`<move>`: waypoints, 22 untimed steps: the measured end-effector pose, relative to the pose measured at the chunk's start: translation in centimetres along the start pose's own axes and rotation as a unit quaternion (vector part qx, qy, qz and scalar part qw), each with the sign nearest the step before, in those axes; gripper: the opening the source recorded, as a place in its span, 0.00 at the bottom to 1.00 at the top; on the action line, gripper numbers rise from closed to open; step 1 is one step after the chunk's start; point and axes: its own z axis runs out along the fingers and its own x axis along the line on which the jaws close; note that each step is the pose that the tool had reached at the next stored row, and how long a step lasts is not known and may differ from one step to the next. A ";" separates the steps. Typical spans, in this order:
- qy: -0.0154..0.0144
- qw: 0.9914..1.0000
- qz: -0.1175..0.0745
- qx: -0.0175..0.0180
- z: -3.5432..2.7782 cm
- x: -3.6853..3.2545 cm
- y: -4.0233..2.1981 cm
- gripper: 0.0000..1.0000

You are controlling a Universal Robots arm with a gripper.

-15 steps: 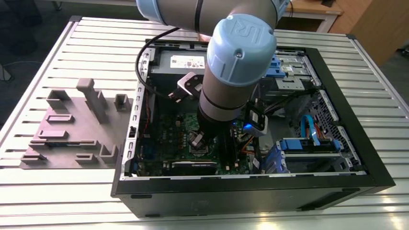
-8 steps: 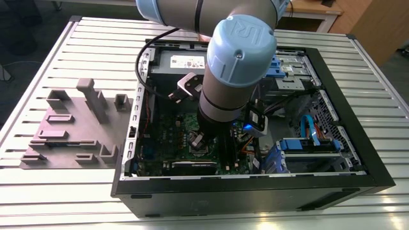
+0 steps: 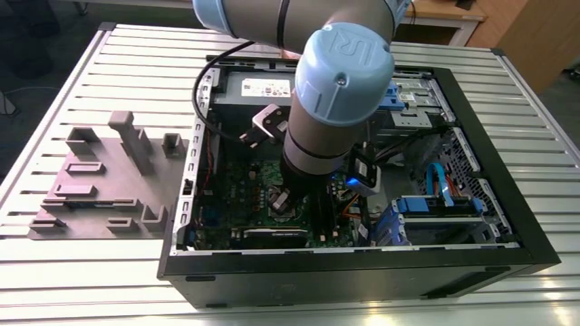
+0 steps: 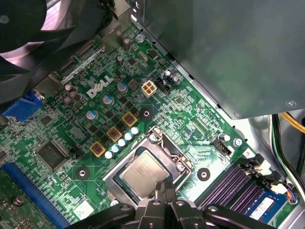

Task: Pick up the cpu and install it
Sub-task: 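Install the first cpu locking lever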

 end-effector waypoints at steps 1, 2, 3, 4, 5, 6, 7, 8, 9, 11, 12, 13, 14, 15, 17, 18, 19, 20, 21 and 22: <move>0.000 1.000 0.000 0.000 -0.01 -0.02 -0.06 0.10; 0.000 1.000 0.000 0.000 -0.02 -0.05 -0.13 0.10; 0.000 1.000 0.000 0.000 -0.02 -0.09 -0.21 0.10; 0.000 1.000 0.000 -0.001 -0.02 -0.12 -0.30 0.10; 0.000 1.000 0.000 -0.001 -0.01 -0.13 -0.36 0.10; 0.000 1.000 0.000 -0.001 0.01 -0.15 -0.43 0.10; 0.000 1.000 0.000 -0.002 0.00 -0.14 -0.49 0.10; 0.000 1.000 0.000 -0.002 0.01 -0.12 -0.54 0.10; 0.000 1.000 0.000 -0.002 -0.04 -0.11 -0.58 0.10; 0.000 1.000 0.000 -0.002 -0.04 -0.04 -0.68 0.10; 0.000 1.000 0.000 -0.002 -0.02 -0.01 -0.73 0.10; 0.000 1.000 0.000 -0.002 -0.04 0.02 -0.78 0.10; 0.000 1.000 0.000 -0.002 -0.04 0.05 -0.82 0.10; 0.000 1.000 0.000 -0.002 -0.05 0.07 -0.87 0.10; 0.000 1.000 0.000 -0.002 -0.06 0.11 -0.95 0.10; 0.000 1.000 0.000 -0.002 -0.06 0.12 -1.00 0.10; 0.000 1.000 0.000 -0.002 -0.07 0.14 -1.05 0.10; 0.000 1.000 0.000 -0.002 -0.08 0.16 -1.10 0.10; 0.000 1.000 0.000 -0.001 -0.08 0.17 -1.16 0.10; 0.000 1.000 0.000 -0.001 -0.09 0.18 -1.21 0.10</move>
